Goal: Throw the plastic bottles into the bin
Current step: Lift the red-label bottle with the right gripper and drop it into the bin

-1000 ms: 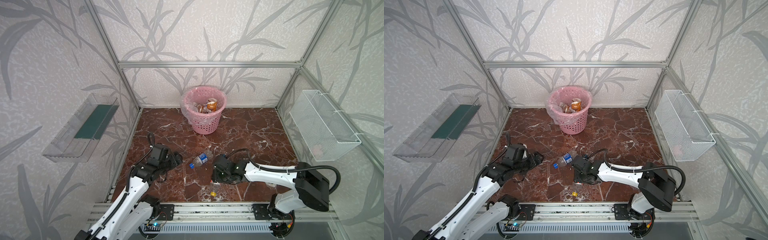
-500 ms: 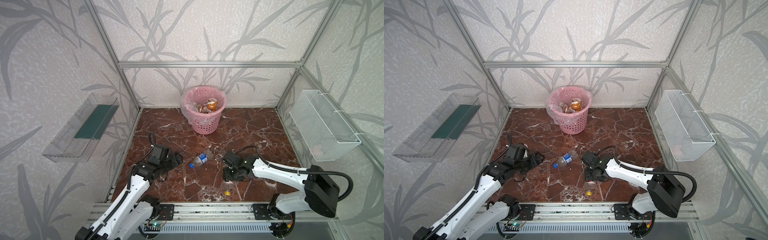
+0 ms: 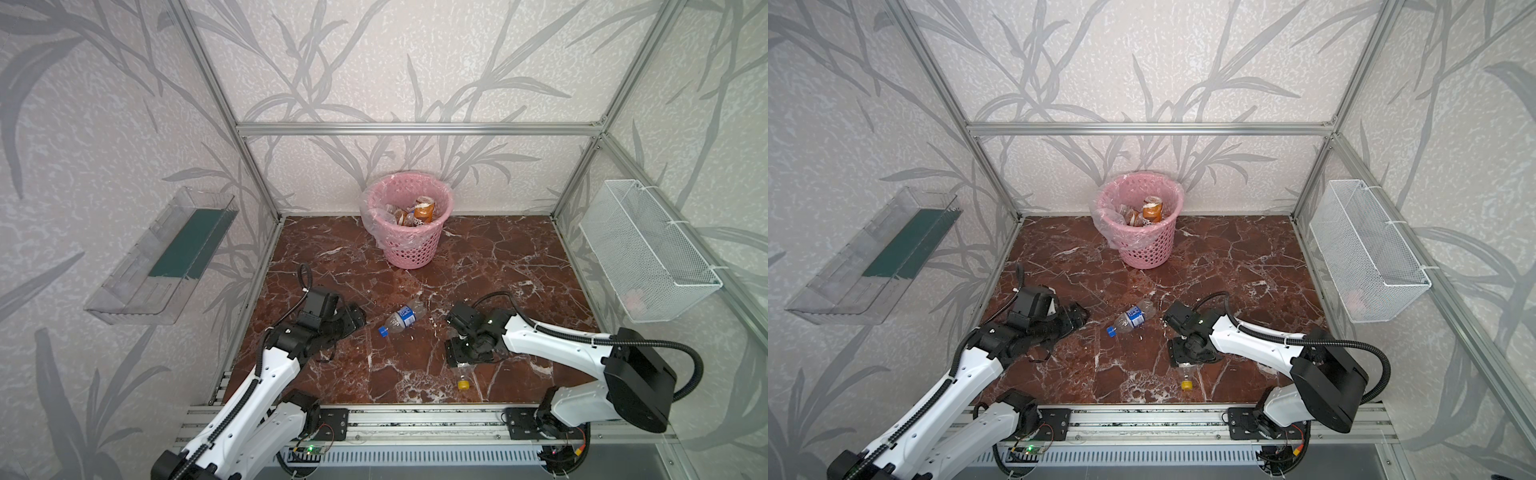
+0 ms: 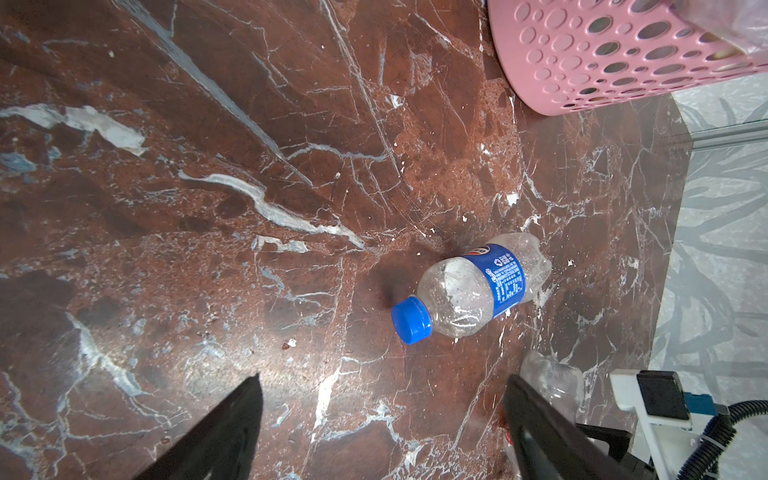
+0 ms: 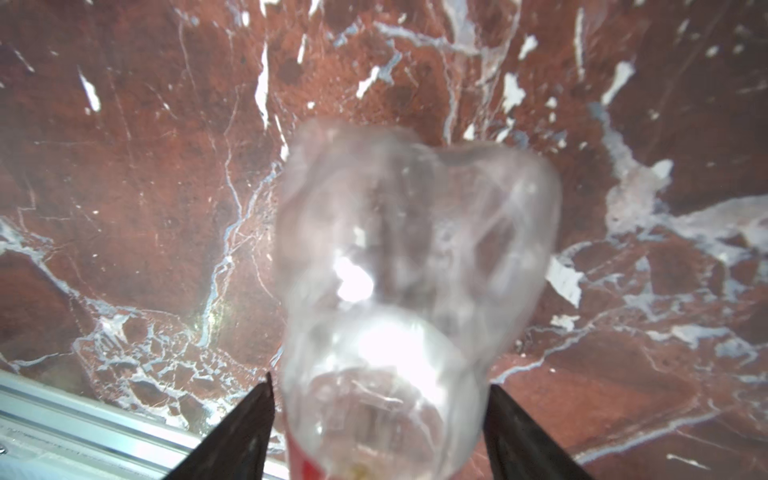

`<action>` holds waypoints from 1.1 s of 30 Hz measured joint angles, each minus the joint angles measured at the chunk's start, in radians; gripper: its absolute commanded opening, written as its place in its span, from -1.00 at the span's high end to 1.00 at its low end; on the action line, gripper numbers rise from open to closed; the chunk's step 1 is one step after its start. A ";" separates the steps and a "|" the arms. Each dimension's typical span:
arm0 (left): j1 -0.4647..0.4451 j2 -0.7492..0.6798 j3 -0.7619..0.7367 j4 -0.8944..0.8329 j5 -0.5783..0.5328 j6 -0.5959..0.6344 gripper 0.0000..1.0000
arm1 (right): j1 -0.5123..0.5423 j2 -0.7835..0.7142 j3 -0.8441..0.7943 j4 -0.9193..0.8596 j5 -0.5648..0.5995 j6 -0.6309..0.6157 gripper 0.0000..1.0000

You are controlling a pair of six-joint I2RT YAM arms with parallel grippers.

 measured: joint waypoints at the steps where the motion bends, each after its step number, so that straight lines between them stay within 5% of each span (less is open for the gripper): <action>1: 0.000 0.003 0.000 0.000 0.000 0.000 -0.81 | -0.002 -0.010 0.000 0.000 0.000 0.000 -0.58; 33: 0.001 0.026 0.005 0.000 0.008 0.000 -0.80 | -0.075 -0.113 -0.109 0.116 -0.068 -0.001 -0.05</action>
